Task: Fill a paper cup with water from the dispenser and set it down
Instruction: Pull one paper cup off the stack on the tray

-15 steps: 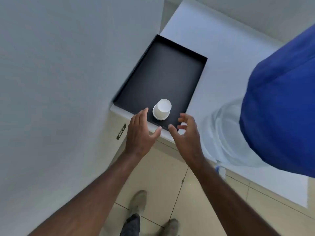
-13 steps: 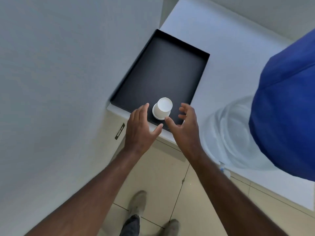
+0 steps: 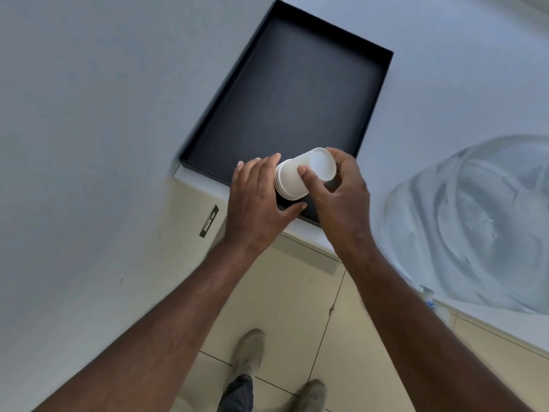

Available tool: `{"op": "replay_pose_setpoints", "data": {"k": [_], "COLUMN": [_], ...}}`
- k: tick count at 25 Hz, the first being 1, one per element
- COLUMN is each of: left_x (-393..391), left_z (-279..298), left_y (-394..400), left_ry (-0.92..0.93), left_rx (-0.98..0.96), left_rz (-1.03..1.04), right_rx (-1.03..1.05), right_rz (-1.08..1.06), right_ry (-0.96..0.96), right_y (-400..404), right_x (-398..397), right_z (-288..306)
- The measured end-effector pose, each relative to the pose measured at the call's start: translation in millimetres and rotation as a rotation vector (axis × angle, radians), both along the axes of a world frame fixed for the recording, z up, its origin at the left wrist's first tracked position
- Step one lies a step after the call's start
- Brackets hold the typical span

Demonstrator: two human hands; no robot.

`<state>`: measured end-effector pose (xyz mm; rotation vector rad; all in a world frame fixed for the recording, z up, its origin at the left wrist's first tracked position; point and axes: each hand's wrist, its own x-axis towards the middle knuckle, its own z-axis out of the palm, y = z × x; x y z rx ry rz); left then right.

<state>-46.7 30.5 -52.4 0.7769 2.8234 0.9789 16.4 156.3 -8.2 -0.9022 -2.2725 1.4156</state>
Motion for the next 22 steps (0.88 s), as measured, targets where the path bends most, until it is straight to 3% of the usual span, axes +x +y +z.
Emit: {"op": "replay_pose_setpoints", "data": {"k": [10, 22], "left_x": [-4.6, -9.6], "left_z": [1.7, -13.3], "left_y": [10.5, 20.5], "left_ry": [-0.013, 0.05], "left_rx": [0.045, -0.139], "left_rz": [-0.005, 0.087], "right_rx": [-0.027, -0.071], "right_rz": [-0.017, -0.108], "right_ry": [0.046, 0.195], "right_y": [10.3, 7.6], "right_x": [6.7, 19.6], "right_z": [15.4, 40.0]}}
